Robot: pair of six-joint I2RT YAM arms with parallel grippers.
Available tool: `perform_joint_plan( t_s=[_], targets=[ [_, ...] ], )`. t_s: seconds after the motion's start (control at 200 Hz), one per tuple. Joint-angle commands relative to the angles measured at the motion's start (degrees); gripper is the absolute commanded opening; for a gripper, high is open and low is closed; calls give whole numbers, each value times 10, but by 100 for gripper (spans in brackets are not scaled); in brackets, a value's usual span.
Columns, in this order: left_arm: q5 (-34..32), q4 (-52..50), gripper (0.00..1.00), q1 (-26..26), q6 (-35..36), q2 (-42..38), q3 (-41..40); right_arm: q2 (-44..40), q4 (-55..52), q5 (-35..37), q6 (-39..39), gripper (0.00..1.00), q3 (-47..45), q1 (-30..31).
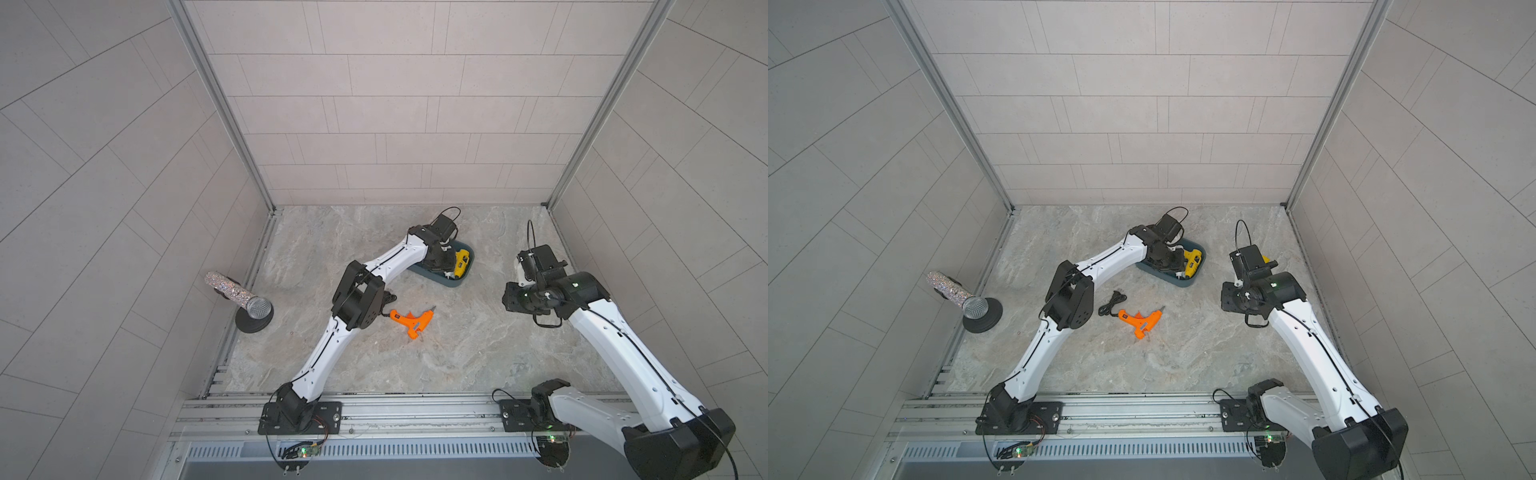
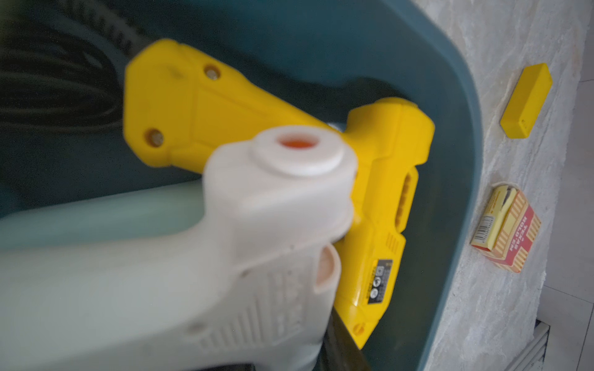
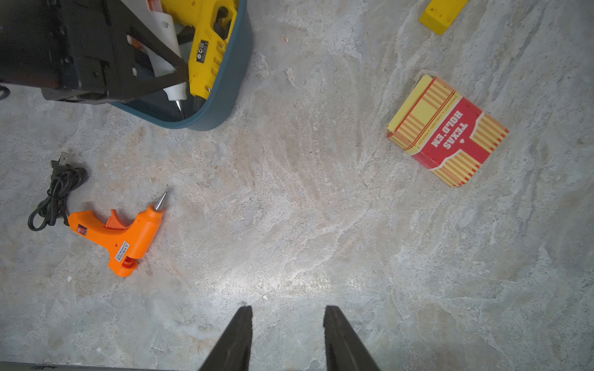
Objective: Put the hot melt glue gun into the storage box
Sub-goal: Place the hot melt adhesive gun in the storage box.
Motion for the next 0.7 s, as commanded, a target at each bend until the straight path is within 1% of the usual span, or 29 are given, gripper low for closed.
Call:
perform_joint_plan(
  t_s=[0.0,0.045,0.095,0.14,0.325,0.51,0.62,0.695],
  targets=[
    [18,-21,32,-7,10,-33,-19,-6,-1,5,-4,42,-8,0],
    [17,-25,35,-8,12,-36,-25,-7,-1,6,-5,42,-9,0],
    [14,-30,43,-8,14,-41,-30,-7,0,5,-5,43,-9,0],
    [10,-35,47,-8,18,-46,-33,-7,-1,6,-4,42,-9,0],
    [-12,-63,65,-8,45,-76,-24,-7,0,6,-5,43,-11,0],
    [-13,-70,86,-8,48,-102,-23,-3,2,6,-4,43,-10,0],
    [-43,-83,90,-7,59,-136,-11,-1,0,5,-4,43,-5,-1],
    [-73,-88,92,-5,65,-175,-11,2,-1,4,-4,43,-5,0]
  ],
)
